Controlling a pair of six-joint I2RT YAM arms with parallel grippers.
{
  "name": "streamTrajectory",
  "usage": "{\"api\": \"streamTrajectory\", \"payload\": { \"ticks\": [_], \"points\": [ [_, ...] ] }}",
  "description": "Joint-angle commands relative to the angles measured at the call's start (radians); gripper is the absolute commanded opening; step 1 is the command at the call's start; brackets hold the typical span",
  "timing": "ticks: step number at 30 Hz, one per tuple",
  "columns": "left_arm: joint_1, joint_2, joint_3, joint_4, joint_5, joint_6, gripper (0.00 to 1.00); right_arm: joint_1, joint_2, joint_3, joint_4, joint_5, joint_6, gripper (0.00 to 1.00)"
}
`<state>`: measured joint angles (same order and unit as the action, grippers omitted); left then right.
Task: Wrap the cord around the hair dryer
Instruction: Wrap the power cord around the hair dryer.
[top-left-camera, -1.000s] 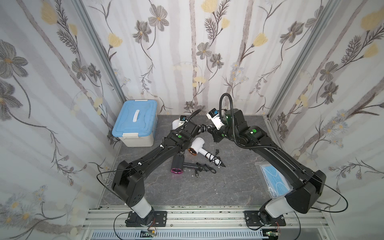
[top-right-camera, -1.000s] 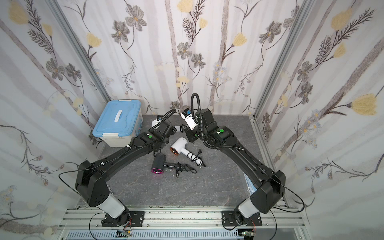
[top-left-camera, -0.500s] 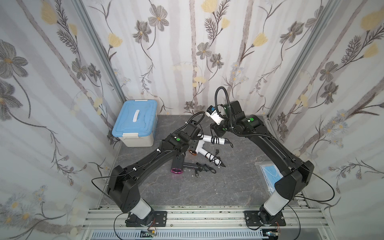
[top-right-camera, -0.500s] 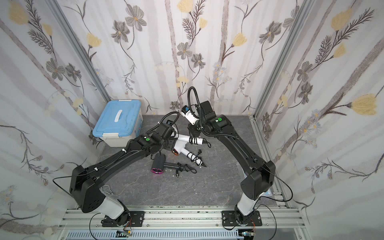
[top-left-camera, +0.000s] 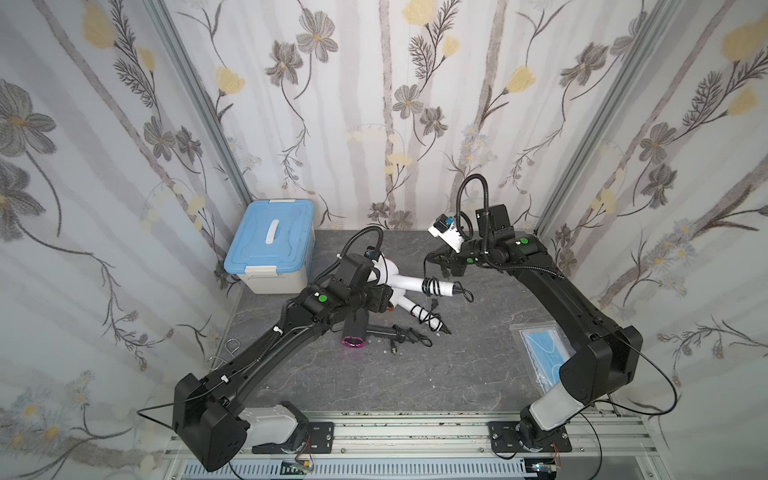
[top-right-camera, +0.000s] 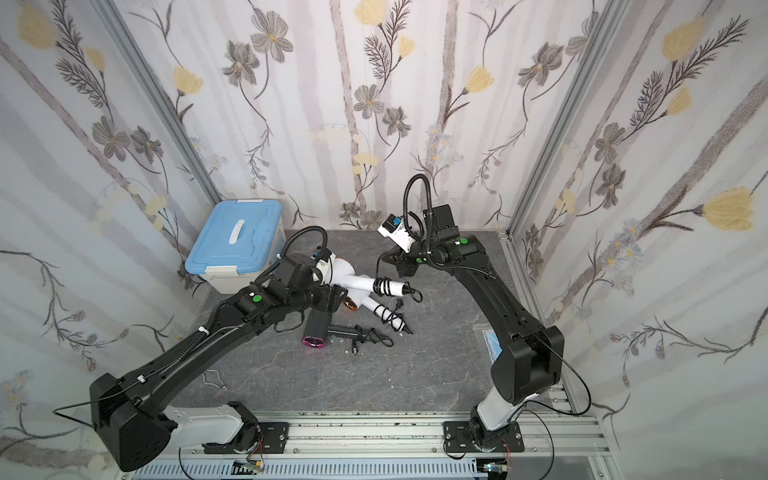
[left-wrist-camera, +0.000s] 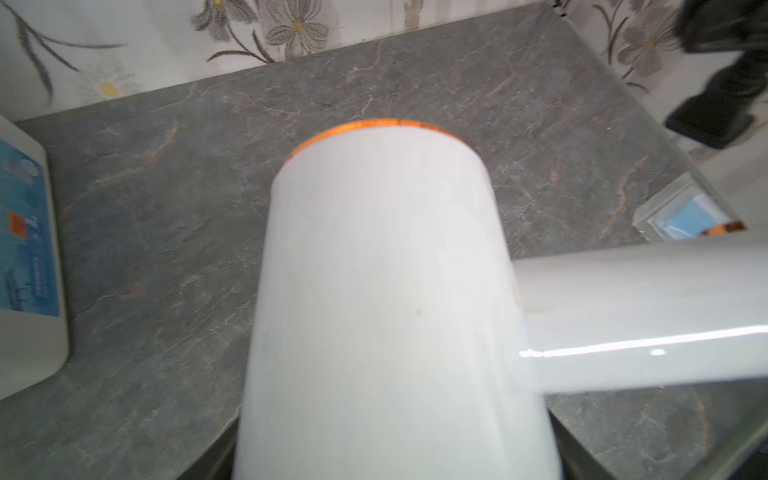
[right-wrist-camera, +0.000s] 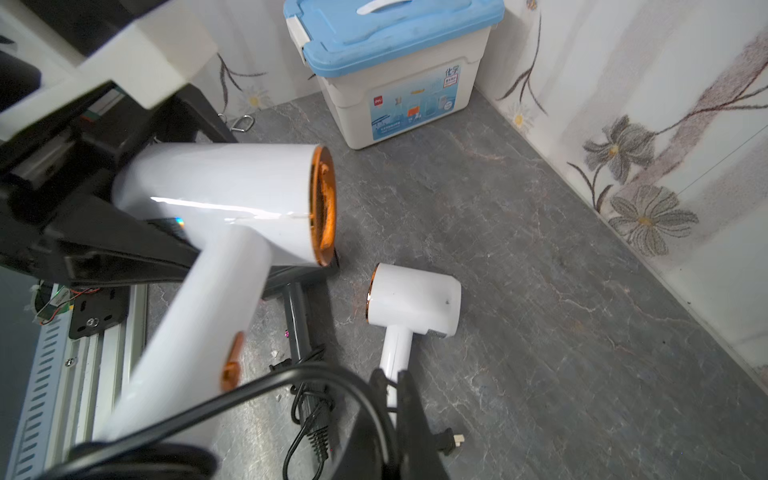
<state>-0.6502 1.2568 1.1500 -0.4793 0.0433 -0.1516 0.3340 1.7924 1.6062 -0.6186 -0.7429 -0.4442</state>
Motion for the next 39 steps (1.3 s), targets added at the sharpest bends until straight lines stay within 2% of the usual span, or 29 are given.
{"api": "streamTrajectory", "payload": {
  "ticks": [1, 6, 12, 13, 18, 19, 21, 25, 33, 35, 37, 39],
  "points": [
    [0.019, -0.042, -0.020, 0.180, 0.176, -0.020, 0.00, -0.016, 0.004, -0.028, 0.172, -0.121, -0.040, 0.00],
    [0.034, -0.060, -0.047, 0.325, 0.170, -0.141, 0.00, -0.018, -0.020, -0.112, 0.223, -0.201, -0.033, 0.00],
    [0.033, -0.059, -0.008, 0.428, 0.079, -0.256, 0.00, -0.022, -0.095, -0.259, 0.402, -0.244, 0.095, 0.02],
    [0.031, -0.055, 0.016, 0.418, 0.060, -0.259, 0.00, -0.022, -0.110, -0.285, 0.441, -0.254, 0.120, 0.08],
    [-0.004, -0.010, 0.198, 0.280, 0.025, -0.213, 0.00, -0.022, -0.168, -0.371, 0.578, -0.300, 0.221, 0.09],
    [-0.008, -0.002, 0.235, 0.247, 0.023, -0.204, 0.00, -0.022, -0.175, -0.382, 0.595, -0.301, 0.238, 0.16],
    [-0.015, 0.030, 0.295, 0.185, 0.007, -0.196, 0.00, -0.022, -0.186, -0.402, 0.629, -0.305, 0.271, 0.24],
    [-0.032, 0.062, 0.395, 0.103, -0.035, -0.192, 0.00, -0.022, -0.191, -0.440, 0.703, -0.307, 0.335, 0.29],
    [-0.039, 0.082, 0.446, 0.072, -0.057, -0.209, 0.00, -0.022, -0.248, -0.508, 0.837, -0.271, 0.448, 0.29],
    [-0.039, 0.082, 0.454, 0.071, -0.067, -0.220, 0.00, -0.023, -0.255, -0.528, 0.873, -0.258, 0.486, 0.25],
    [-0.039, 0.082, 0.460, 0.068, -0.079, -0.237, 0.00, -0.022, -0.260, -0.549, 0.912, -0.241, 0.527, 0.15],
    [-0.039, 0.082, 0.461, 0.069, -0.100, -0.261, 0.00, -0.021, -0.260, -0.560, 0.939, -0.228, 0.566, 0.11]
  ]
}}
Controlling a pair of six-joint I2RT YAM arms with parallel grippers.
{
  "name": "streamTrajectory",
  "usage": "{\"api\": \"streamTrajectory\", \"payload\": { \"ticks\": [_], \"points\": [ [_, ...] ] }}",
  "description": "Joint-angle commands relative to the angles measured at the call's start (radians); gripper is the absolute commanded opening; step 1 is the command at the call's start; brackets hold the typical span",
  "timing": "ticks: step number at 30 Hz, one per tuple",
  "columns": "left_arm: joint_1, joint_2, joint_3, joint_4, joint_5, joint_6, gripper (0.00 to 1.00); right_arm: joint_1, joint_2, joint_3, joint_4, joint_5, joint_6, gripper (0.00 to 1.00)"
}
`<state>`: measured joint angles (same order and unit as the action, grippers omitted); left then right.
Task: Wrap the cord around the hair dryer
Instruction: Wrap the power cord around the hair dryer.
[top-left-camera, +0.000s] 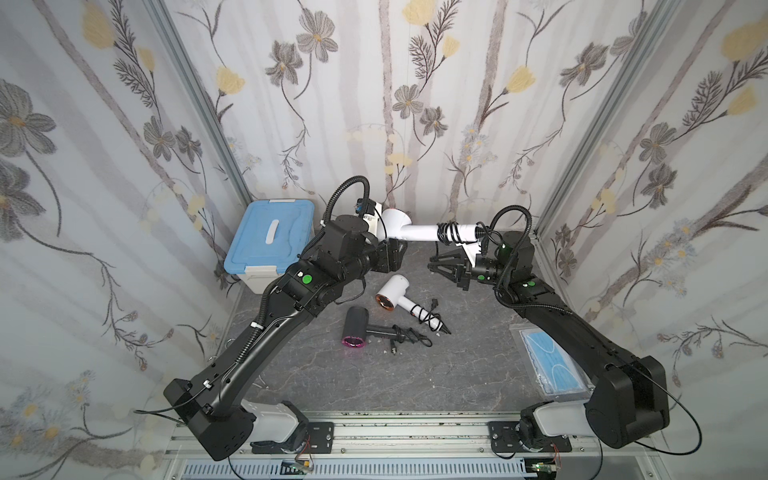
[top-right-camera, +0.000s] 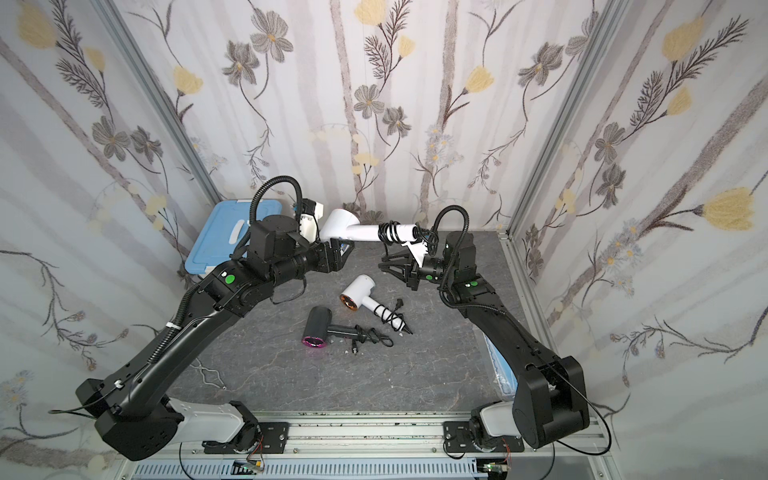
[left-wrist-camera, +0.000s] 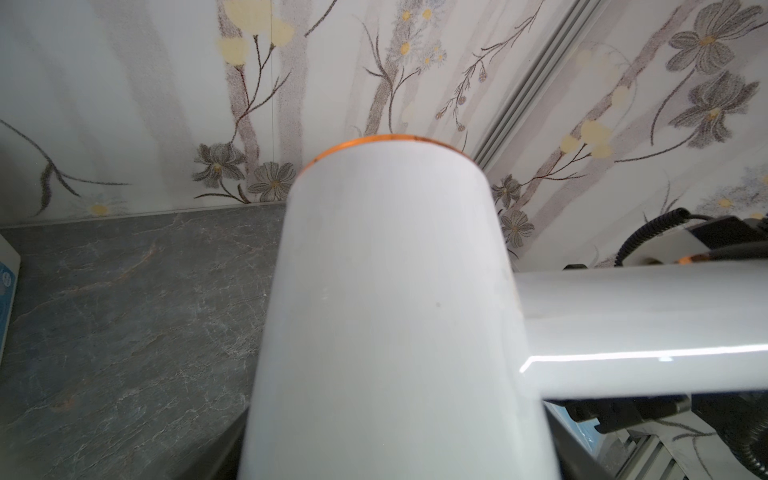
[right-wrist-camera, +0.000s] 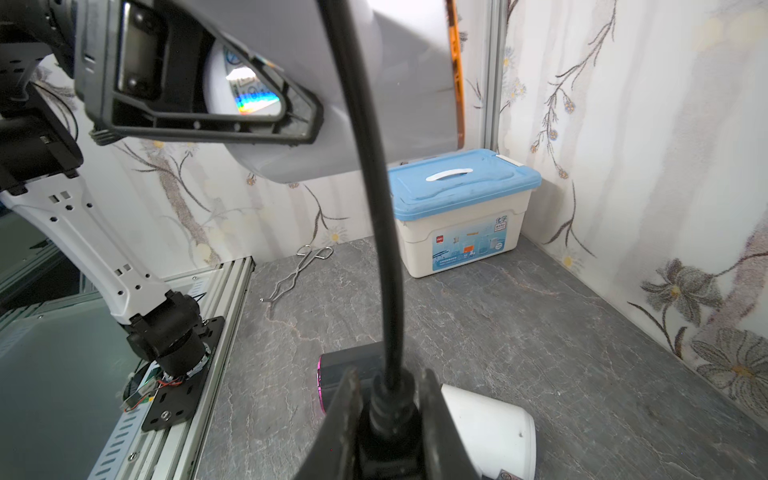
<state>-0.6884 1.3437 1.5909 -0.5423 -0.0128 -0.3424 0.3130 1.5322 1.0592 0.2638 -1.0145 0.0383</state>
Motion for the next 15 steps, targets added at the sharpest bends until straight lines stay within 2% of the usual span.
{"api": "streamTrajectory", "payload": {
  "ticks": [1, 4, 7, 11, 15],
  "points": [
    [-0.002, -0.005, 0.016, 0.135, -0.059, -0.087, 0.00, -0.001, 0.002, -0.016, 0.066, 0.043, 0.101, 0.11],
    [-0.004, -0.016, -0.022, 0.156, -0.153, -0.160, 0.00, 0.001, -0.003, -0.038, 0.103, 0.063, 0.163, 0.09],
    [-0.005, -0.042, -0.097, 0.176, -0.312, -0.280, 0.00, 0.010, -0.024, -0.083, 0.150, 0.112, 0.250, 0.07],
    [-0.024, -0.057, -0.203, 0.198, -0.506, -0.416, 0.00, 0.076, -0.079, -0.181, 0.241, 0.245, 0.349, 0.05],
    [-0.060, -0.027, -0.226, 0.194, -0.634, -0.468, 0.00, 0.162, -0.122, -0.238, 0.290, 0.393, 0.366, 0.02]
  ]
}}
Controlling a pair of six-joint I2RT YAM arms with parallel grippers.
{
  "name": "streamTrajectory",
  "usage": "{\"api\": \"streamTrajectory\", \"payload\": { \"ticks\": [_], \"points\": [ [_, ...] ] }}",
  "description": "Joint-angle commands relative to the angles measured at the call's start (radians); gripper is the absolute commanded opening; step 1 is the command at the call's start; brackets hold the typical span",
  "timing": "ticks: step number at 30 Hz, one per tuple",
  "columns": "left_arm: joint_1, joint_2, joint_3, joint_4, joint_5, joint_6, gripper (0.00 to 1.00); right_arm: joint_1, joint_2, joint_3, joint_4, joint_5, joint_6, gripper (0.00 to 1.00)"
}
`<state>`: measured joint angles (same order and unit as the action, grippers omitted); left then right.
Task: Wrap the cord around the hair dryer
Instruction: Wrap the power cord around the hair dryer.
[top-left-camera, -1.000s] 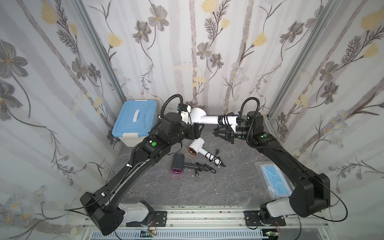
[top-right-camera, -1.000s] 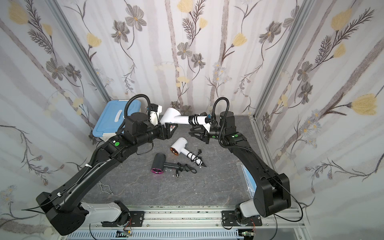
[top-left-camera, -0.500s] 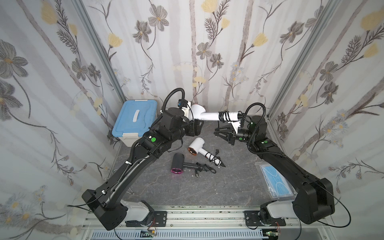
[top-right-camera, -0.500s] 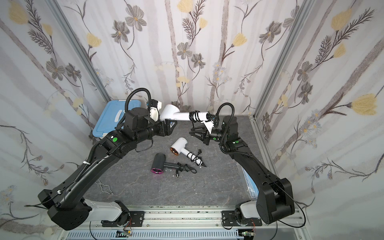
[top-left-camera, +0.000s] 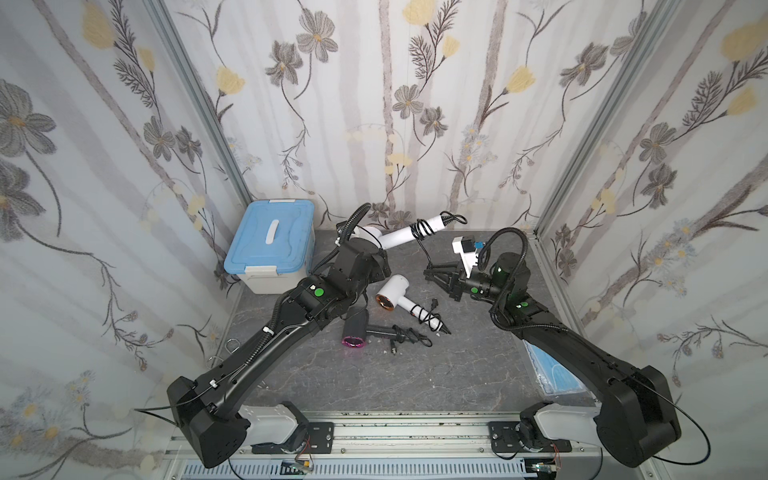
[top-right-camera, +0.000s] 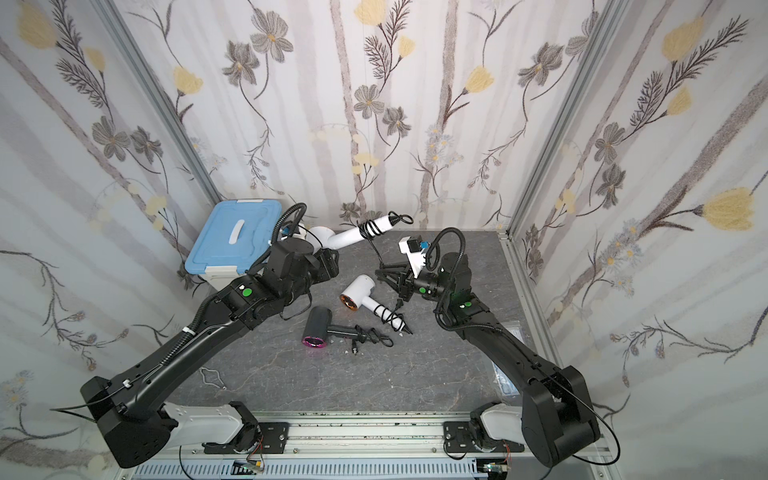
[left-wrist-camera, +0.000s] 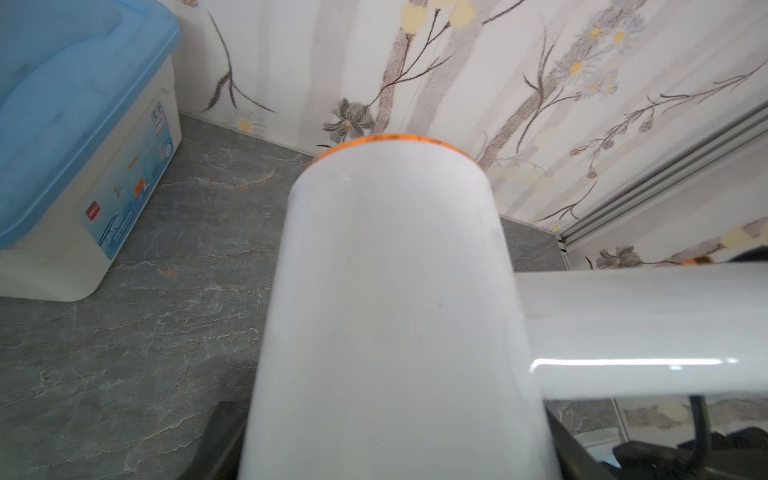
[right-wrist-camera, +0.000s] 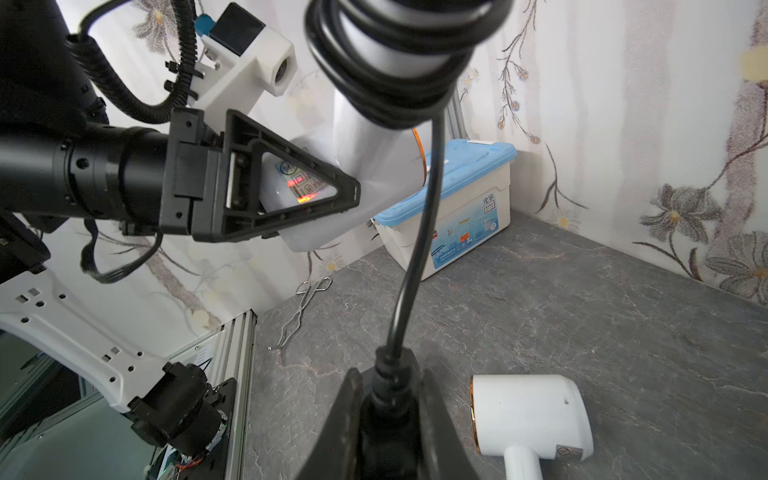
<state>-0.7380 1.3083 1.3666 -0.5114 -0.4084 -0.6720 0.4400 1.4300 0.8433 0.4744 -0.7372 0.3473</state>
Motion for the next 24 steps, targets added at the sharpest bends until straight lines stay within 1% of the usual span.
{"api": "streamTrajectory", "payload": {
  "ticks": [1, 3, 5, 9, 14, 19, 22, 24],
  "points": [
    [-0.019, 0.021, 0.001, 0.157, -0.271, -0.138, 0.00, 0.055, -0.028, -0.033, 0.092, 0.149, 0.058, 0.02],
    [-0.033, 0.046, 0.017, 0.125, -0.334, -0.126, 0.00, 0.089, -0.038, -0.041, 0.085, 0.211, 0.042, 0.01],
    [-0.040, 0.074, 0.035, 0.084, -0.391, -0.102, 0.00, 0.114, -0.039, -0.020, 0.025, 0.259, -0.006, 0.01],
    [-0.041, 0.096, 0.033, 0.025, -0.446, -0.058, 0.00, 0.142, -0.018, 0.083, -0.198, 0.349, -0.113, 0.00],
    [-0.041, 0.110, 0.028, -0.077, -0.481, 0.043, 0.00, 0.149, 0.022, 0.245, -0.492, 0.409, -0.219, 0.00],
    [-0.041, 0.160, 0.061, -0.220, -0.458, 0.151, 0.00, 0.152, 0.104, 0.441, -0.790, 0.432, -0.294, 0.00],
    [-0.047, 0.178, 0.059, -0.234, -0.399, 0.263, 0.00, 0.151, 0.143, 0.536, -0.909, 0.441, -0.336, 0.00],
    [-0.051, 0.173, 0.034, -0.193, -0.307, 0.373, 0.00, 0.150, 0.158, 0.599, -0.969, 0.443, -0.364, 0.00]
  ]
}}
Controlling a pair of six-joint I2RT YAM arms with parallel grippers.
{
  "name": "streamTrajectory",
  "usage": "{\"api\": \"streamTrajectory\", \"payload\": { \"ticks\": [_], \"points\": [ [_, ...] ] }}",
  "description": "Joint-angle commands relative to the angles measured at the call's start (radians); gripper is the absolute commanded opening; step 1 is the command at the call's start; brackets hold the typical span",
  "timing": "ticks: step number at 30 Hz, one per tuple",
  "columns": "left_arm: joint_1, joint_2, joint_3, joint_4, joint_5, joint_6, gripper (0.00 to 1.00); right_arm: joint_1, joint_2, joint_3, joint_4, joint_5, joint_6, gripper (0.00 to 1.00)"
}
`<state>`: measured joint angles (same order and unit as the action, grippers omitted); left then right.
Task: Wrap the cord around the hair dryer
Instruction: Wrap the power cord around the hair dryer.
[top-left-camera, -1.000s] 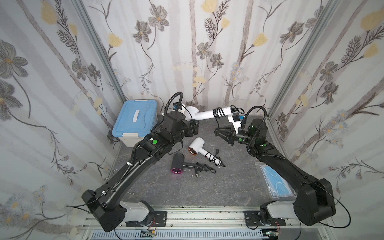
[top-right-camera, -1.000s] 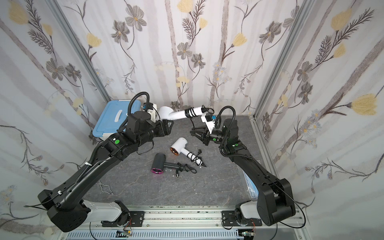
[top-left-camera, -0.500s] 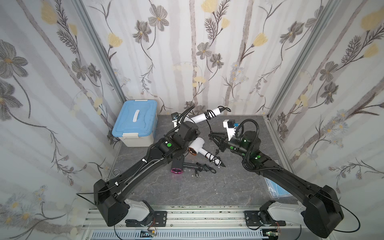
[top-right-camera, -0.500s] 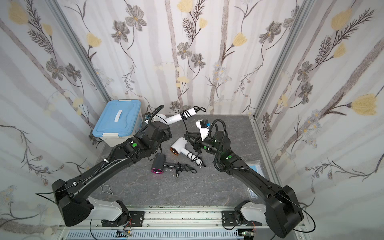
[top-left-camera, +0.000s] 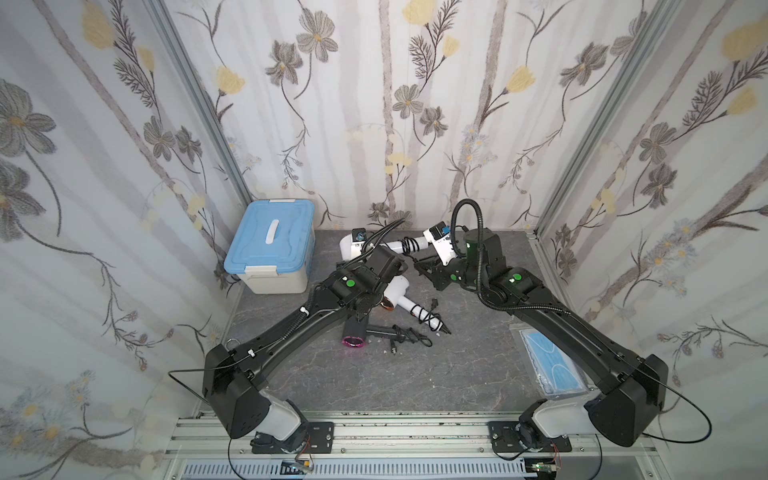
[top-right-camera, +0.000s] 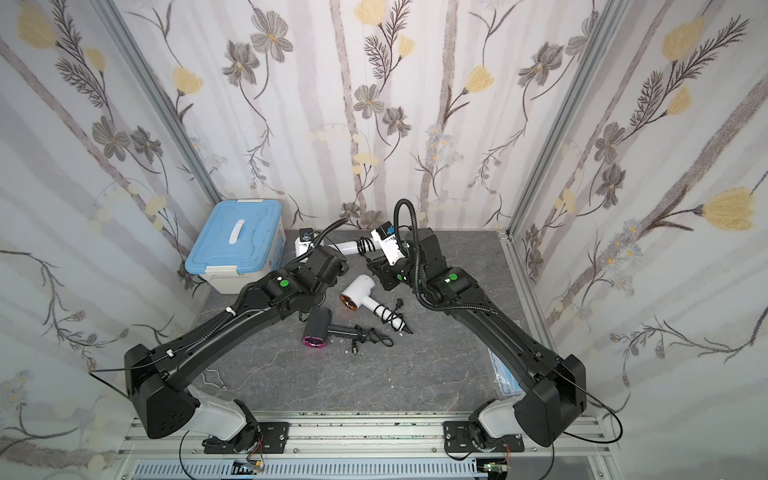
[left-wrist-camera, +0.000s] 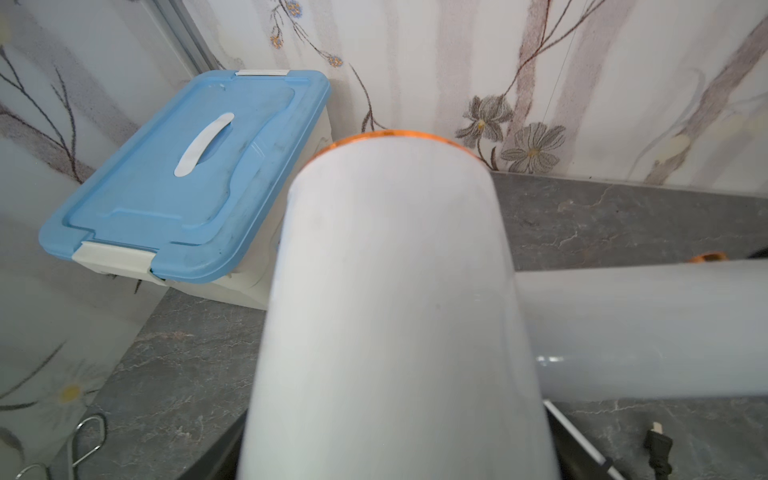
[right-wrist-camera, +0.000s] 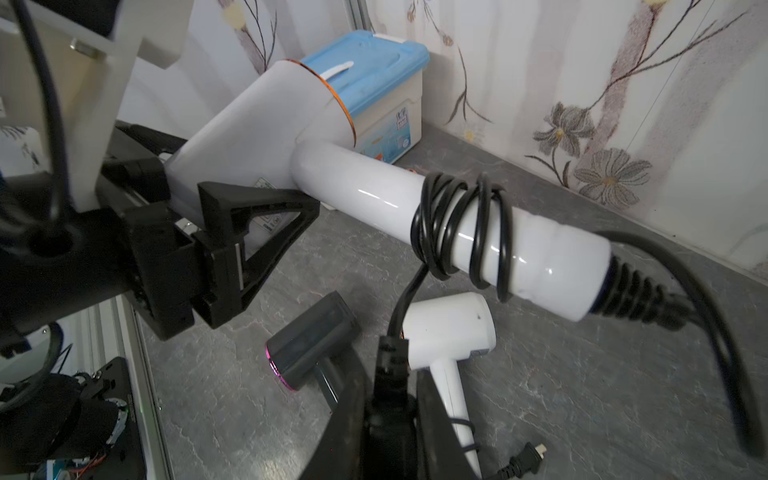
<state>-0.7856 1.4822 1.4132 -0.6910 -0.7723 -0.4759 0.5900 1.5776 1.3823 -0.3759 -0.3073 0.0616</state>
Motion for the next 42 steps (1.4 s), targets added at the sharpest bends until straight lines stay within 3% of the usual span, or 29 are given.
{"api": "streamTrajectory", "payload": {
  "ticks": [1, 9, 15, 20, 23, 26, 28, 32, 37, 42],
  "points": [
    [-0.005, -0.005, -0.023, -0.005, 0.101, 0.210, 0.00, 0.000, 0.052, 0.096, -0.149, 0.013, -0.104, 0.00],
    [-0.008, -0.026, -0.034, -0.077, 0.469, 0.445, 0.00, -0.038, 0.097, 0.254, -0.285, 0.094, -0.376, 0.00],
    [0.011, -0.137, -0.115, 0.009, 0.757, 0.470, 0.00, -0.141, 0.055, 0.254, -0.282, -0.105, -0.553, 0.00],
    [0.037, -0.144, -0.085, -0.030, 0.661, 0.412, 0.00, -0.175, 0.056, 0.257, -0.291, -0.148, -0.513, 0.00],
    [0.037, -0.162, -0.061, -0.026, 0.608, 0.380, 0.00, -0.206, 0.008, 0.167, -0.181, -0.152, -0.419, 0.00],
    [0.036, -0.178, -0.021, -0.032, 0.612, 0.365, 0.00, -0.305, -0.073, 0.051, -0.045, -0.278, -0.324, 0.01],
    [0.040, -0.173, 0.028, -0.062, 0.618, 0.352, 0.00, -0.349, -0.101, -0.009, 0.011, -0.342, -0.304, 0.10],
    [0.046, -0.132, 0.168, -0.168, 0.627, 0.314, 0.00, -0.367, -0.139, -0.110, 0.052, -0.317, -0.349, 0.38],
    [0.057, -0.102, 0.308, -0.246, 0.633, 0.251, 0.00, -0.459, -0.185, -0.302, 0.285, -0.404, -0.225, 0.39],
    [0.066, -0.078, 0.414, -0.271, 0.694, 0.201, 0.00, -0.516, -0.222, -0.495, 0.620, -0.636, -0.121, 0.40]
  ]
}}
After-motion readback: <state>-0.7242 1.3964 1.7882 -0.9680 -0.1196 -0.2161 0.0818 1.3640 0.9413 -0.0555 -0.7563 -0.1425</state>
